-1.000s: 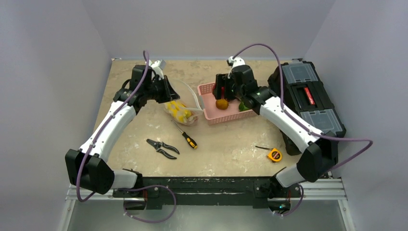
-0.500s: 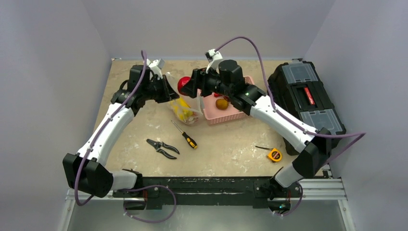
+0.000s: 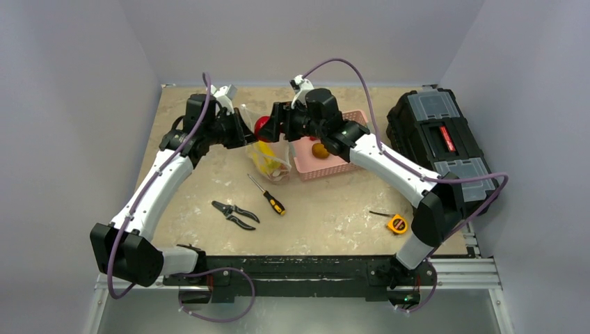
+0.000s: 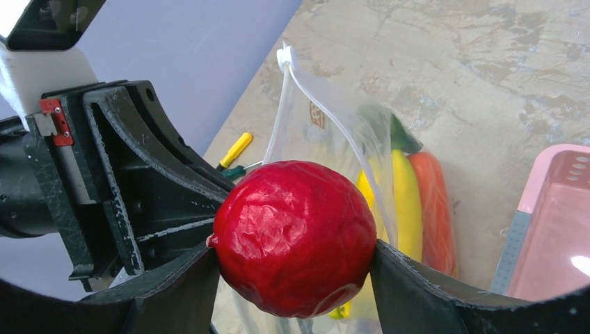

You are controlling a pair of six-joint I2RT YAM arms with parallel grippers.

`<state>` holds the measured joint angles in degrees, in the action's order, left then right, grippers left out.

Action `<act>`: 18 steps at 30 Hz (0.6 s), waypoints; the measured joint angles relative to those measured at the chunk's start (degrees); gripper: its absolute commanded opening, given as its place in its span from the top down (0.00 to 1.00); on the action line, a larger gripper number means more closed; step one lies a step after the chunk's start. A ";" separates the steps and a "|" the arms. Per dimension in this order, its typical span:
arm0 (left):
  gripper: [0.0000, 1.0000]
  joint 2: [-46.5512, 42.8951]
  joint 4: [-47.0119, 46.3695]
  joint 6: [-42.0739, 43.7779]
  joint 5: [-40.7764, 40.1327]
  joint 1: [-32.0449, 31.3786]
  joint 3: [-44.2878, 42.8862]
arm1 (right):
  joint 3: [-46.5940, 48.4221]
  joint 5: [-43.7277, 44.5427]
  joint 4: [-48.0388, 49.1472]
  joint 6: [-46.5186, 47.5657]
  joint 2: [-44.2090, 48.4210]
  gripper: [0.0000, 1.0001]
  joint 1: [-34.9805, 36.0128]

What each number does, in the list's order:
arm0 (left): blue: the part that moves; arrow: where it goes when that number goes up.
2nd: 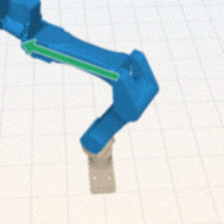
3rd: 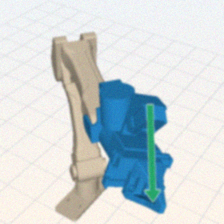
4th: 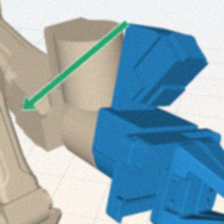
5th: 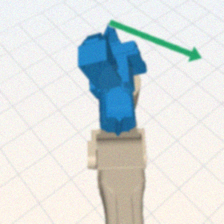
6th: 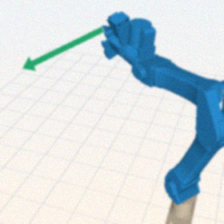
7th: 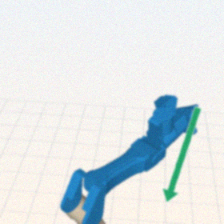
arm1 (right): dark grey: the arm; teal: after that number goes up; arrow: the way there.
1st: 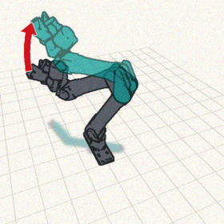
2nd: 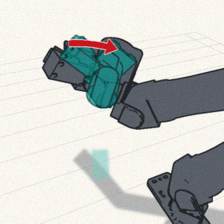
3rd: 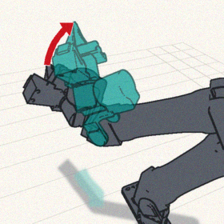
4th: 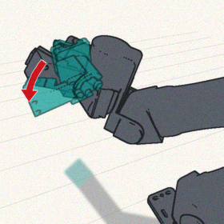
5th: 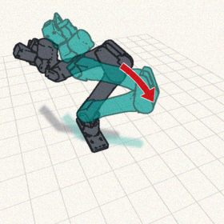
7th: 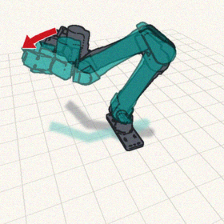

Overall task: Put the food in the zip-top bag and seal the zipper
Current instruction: Place the fake fruit in the zipper food storage bag.

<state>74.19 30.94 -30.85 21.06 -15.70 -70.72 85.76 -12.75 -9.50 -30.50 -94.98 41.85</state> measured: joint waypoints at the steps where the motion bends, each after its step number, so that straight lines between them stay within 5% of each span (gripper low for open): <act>1: 1.00 0.00 0.00 0.02 -0.02 0.00 0.00 | 0.24 0.13 -0.13 0.02 -0.17 0.39 0.02; 7: 1.00 0.00 0.04 0.02 -0.04 0.11 0.00 | 1.51 1.40 -0.37 0.04 -1.51 0.24 0.02; 18: 1.00 0.00 -0.07 0.00 0.31 0.11 0.00 | 1.70 2.14 -1.64 0.13 -1.73 0.13 0.26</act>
<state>74.19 30.87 -30.85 21.37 -15.59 -70.72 87.46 -10.61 -11.14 -30.37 -96.71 42.11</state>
